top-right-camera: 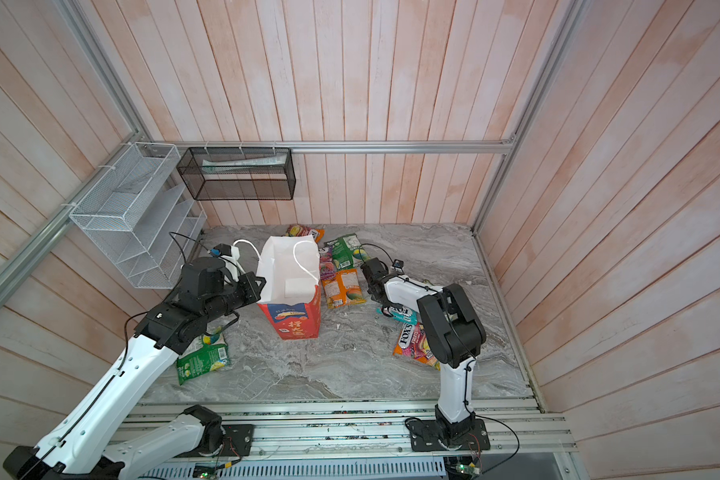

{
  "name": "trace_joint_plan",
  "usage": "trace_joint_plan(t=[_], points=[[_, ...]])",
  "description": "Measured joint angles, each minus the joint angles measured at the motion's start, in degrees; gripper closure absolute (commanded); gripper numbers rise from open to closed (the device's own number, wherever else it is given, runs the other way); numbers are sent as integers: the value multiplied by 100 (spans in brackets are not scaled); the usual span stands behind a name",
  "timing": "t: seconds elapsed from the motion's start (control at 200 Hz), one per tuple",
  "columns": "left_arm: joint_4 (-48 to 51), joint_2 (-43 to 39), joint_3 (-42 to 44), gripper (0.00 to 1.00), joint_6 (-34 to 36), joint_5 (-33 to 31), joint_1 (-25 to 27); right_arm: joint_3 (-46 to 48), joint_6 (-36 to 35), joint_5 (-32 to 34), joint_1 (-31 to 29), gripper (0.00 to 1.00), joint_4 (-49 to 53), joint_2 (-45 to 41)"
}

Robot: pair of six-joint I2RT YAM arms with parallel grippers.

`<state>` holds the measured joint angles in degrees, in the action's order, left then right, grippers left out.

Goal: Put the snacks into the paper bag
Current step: 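Hold the bag with the left gripper while the right grasps the teal packet, then lift the teal mint packet with the right gripper over the bag opening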

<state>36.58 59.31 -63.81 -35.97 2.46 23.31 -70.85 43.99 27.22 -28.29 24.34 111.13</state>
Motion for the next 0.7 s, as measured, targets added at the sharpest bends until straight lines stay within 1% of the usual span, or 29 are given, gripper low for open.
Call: trace_joint_plan(t=[0.055,0.105,0.305,0.425,0.615,0.7], points=[[-4,-13,2,100,0,-15,0,57,-28,-28,0,90,-68,-63],[-9,-15,2,100,0,-17,0,120,-79,-72,2,100,-120,-131],[-13,-17,17,100,0,-15,0,389,-308,-413,72,100,-382,-374],[-15,-20,17,100,0,-13,2,667,-470,-756,31,100,-579,-684],[-9,-20,17,100,2,-9,20,1547,-846,-1648,-94,100,-1261,-1873],[0,-20,17,100,2,-11,37,1731,-925,-1963,-120,100,-1488,-2330]])
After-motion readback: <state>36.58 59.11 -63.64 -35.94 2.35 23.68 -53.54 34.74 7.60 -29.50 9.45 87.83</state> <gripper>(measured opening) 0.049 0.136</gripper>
